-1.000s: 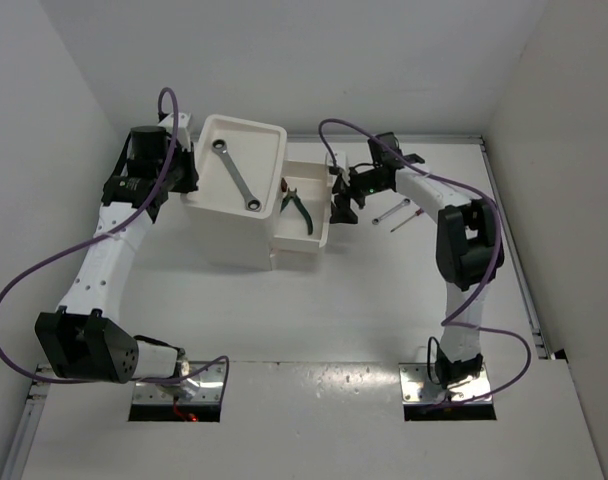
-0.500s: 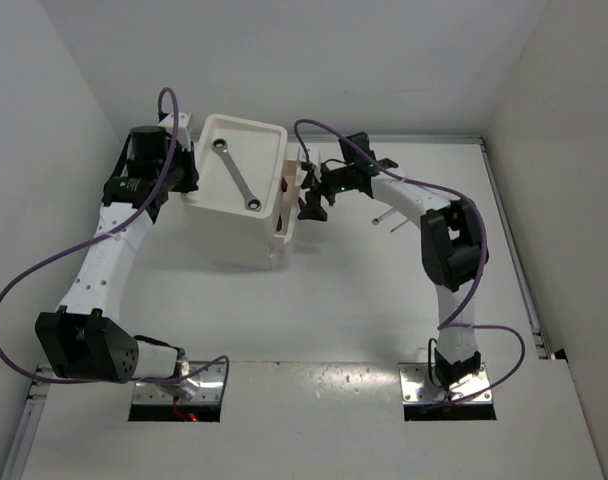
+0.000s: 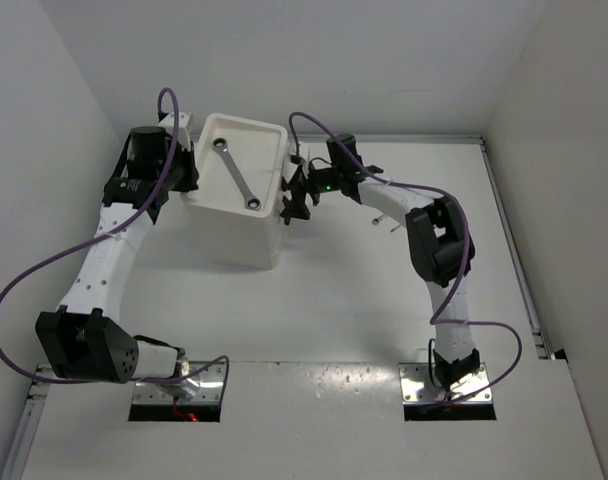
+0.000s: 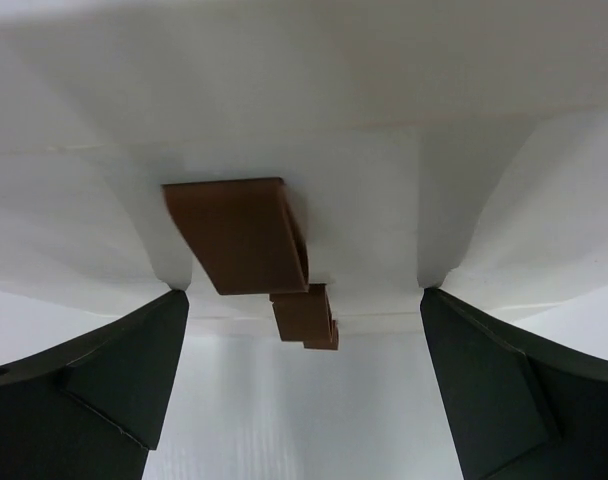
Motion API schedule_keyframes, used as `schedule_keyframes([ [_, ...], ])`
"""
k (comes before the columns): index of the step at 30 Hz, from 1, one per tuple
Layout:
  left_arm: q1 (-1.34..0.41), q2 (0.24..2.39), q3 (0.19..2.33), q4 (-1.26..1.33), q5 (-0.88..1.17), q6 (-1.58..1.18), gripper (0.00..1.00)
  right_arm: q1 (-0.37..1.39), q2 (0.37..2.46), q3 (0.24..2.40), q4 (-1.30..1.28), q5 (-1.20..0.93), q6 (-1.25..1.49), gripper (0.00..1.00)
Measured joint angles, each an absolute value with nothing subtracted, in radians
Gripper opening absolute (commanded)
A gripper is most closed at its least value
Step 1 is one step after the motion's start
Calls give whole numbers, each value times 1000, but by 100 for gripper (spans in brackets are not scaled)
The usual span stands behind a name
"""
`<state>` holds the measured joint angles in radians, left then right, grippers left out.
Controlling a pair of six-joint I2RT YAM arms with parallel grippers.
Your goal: Sort the tools into containers
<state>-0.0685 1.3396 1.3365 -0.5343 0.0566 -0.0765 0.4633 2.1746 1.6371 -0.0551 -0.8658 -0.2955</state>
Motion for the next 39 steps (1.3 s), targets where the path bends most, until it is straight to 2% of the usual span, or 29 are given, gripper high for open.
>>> schedule_keyframes([
  [13,-73,1301,1269,-451,49,-104,0,421,2140,1590,-1,-871,-161,99],
  [20,-115,1238,1188,-384,20,-154,0,242,1954,1490,9,-879,-74,99],
  [21,-120,1233,1182,-380,16,-162,4,205,1920,1467,9,-880,-60,99],
  [22,-123,1229,1178,-378,11,-167,15,177,1894,1449,9,-881,-46,99],
  [24,-126,1222,1170,-371,8,-173,29,124,1841,1414,11,-883,-9,99],
  [25,-126,1218,1164,-367,8,-176,48,103,1816,1391,15,-884,18,99],
  [28,-142,1201,1135,-415,46,-201,67,71,1765,1342,14,-880,87,99],
  [31,-152,1195,1131,-429,56,-222,69,60,1706,1284,-37,-845,134,99],
  [34,-153,1189,1141,-457,56,-230,75,54,1655,1262,-117,-803,163,99],
  [37,-151,1169,1167,-502,61,-230,87,38,1595,1258,-204,-733,179,99],
  [39,-151,1151,1193,-519,60,-230,87,24,1561,1253,-240,-677,186,99],
])
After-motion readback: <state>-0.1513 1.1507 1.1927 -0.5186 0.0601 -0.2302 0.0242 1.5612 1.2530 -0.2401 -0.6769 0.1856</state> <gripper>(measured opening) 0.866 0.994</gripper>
